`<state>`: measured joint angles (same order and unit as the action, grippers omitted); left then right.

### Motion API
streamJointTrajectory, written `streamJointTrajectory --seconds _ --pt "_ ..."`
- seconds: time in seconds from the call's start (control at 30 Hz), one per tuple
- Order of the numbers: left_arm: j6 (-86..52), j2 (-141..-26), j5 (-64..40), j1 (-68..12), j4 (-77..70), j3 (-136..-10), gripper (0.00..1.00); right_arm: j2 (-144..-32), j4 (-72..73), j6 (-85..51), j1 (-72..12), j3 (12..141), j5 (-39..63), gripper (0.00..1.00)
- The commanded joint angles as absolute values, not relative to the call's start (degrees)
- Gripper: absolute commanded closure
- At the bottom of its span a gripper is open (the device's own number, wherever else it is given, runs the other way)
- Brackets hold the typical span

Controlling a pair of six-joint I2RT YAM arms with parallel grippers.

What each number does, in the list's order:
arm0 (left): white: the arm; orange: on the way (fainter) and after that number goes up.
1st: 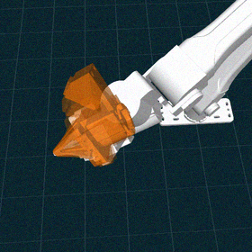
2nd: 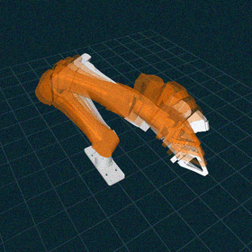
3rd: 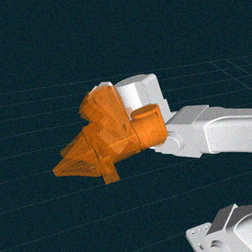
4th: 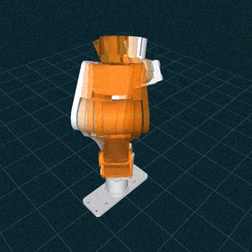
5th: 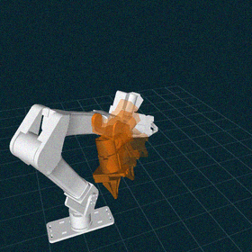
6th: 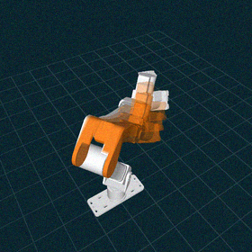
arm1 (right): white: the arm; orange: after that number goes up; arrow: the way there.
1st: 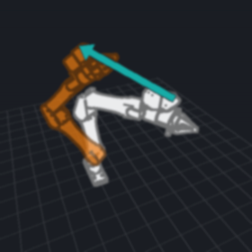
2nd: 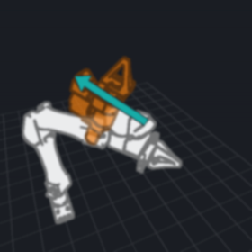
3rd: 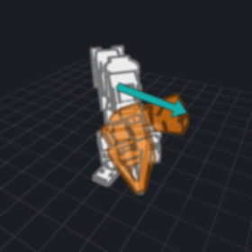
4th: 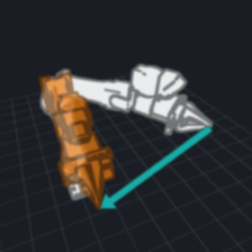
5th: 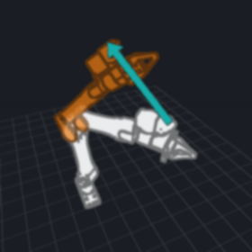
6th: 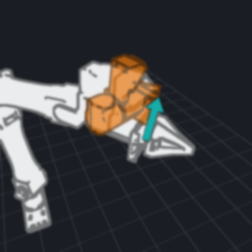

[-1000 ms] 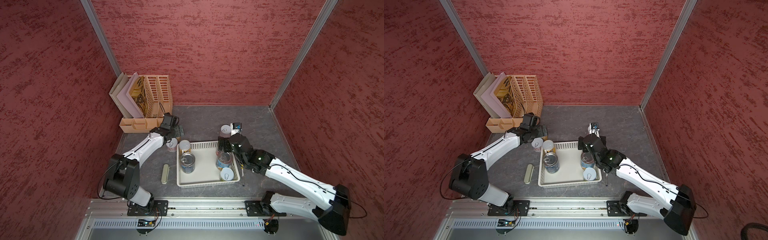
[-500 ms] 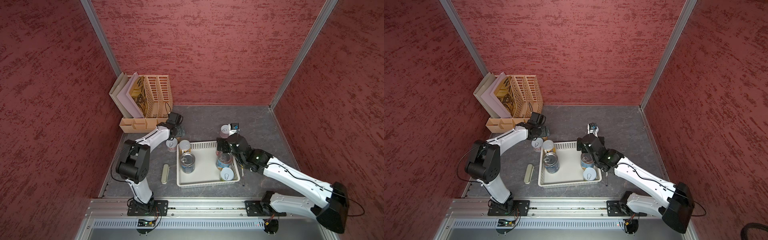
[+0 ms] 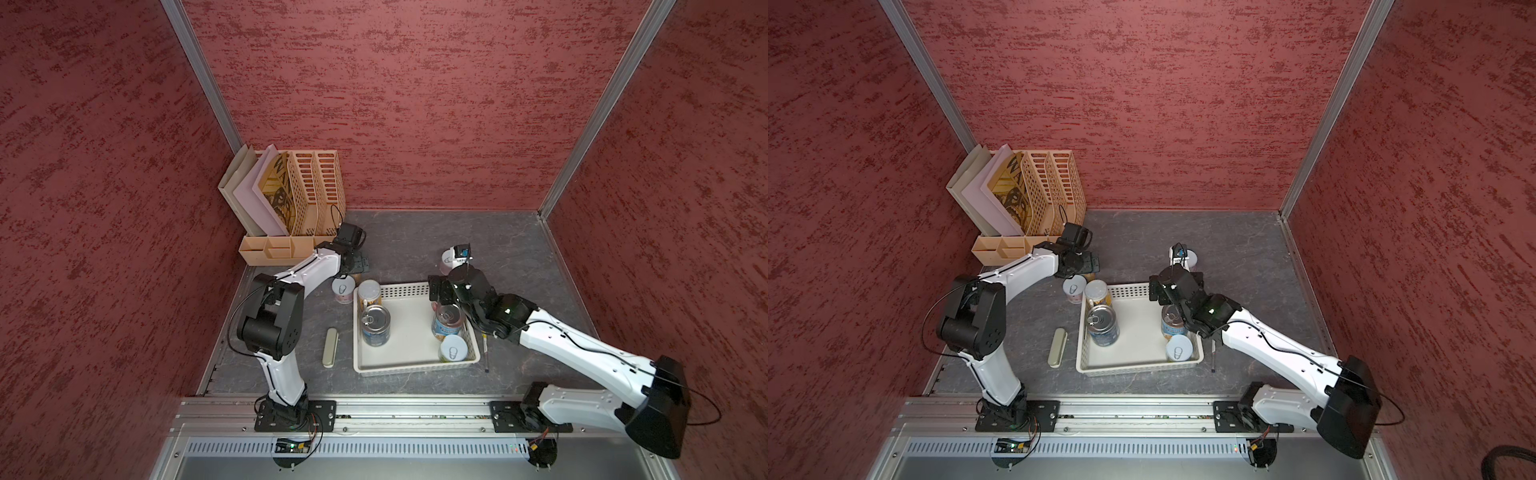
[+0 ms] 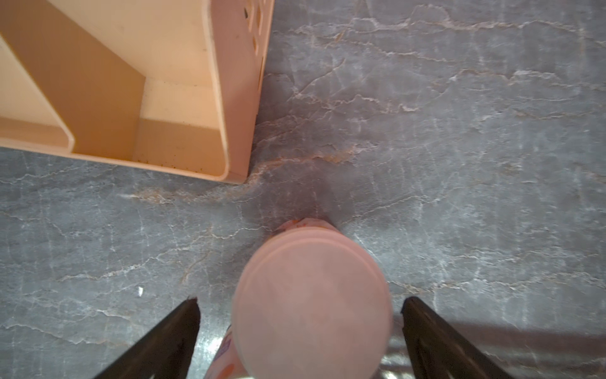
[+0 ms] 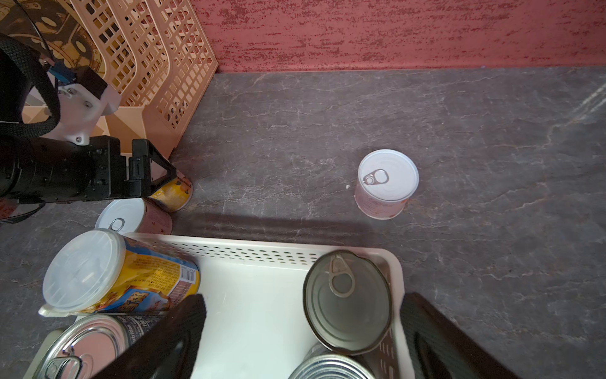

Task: Put the canned food in the basket
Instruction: Pick up the canned food from the center of the board.

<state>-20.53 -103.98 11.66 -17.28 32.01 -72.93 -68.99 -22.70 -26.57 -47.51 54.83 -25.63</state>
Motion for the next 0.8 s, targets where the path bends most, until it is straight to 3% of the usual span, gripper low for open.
streamJointTrajectory --seconds 0.0,0.13,0.23,0.53,0.77 --pt "-20.3 -105.4 10.6 -16.7 32.7 -74.7 0.04 -69.4 -23.0 -26.7 -47.2 56.7 -25.0 0.02" --pt "-20.3 -105.8 11.0 -16.6 33.1 -75.1 0.09 -69.4 -23.0 -26.7 -47.2 56.8 -24.8 0.02" --pt "-20.2 -105.8 11.0 -16.6 33.1 -75.1 0.21 -69.5 -23.0 -26.6 -47.2 56.9 -24.5 0.02" --pt "-20.8 -105.9 11.5 -16.5 33.8 -75.5 0.35 -70.4 -23.1 -26.5 -47.2 57.2 -23.8 0.02" --pt "-22.5 -100.7 14.8 -17.3 33.4 -73.0 0.41 -71.5 -23.2 -26.5 -47.2 57.5 -23.2 0.02"
